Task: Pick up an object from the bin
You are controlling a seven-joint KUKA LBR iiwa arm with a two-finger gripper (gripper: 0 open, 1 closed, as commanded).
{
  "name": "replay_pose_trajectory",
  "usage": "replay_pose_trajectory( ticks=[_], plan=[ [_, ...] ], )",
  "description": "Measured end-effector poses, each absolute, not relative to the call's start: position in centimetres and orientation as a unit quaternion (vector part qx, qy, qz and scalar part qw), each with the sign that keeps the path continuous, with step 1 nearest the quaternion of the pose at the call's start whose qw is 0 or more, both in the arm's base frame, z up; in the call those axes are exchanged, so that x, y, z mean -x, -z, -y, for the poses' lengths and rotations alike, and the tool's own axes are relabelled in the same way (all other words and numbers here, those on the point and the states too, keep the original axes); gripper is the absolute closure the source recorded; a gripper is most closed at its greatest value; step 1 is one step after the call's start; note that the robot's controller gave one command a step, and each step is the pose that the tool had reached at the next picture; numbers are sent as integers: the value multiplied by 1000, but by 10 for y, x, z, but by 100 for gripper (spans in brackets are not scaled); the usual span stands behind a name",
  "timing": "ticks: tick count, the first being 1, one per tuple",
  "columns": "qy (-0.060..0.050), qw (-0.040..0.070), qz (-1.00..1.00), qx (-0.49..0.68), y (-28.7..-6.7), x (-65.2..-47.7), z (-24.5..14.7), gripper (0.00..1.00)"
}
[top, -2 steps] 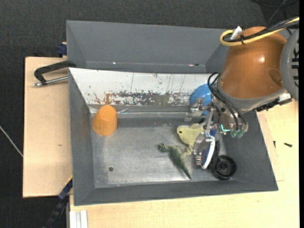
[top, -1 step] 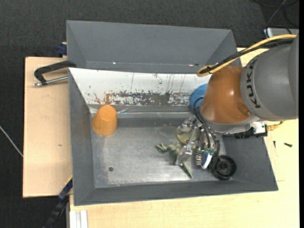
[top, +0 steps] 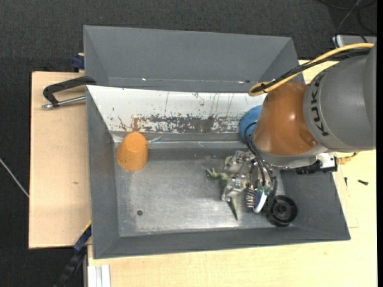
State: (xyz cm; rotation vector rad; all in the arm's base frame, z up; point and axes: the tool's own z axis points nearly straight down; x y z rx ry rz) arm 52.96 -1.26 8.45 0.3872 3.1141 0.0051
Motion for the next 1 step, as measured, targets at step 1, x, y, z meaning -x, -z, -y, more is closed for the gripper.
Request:
replay_pose_trajectory(
  ticks=[1],
  plan=[
    [0, 7, -999, -34, -228, -521, 18, 100]
  ],
)
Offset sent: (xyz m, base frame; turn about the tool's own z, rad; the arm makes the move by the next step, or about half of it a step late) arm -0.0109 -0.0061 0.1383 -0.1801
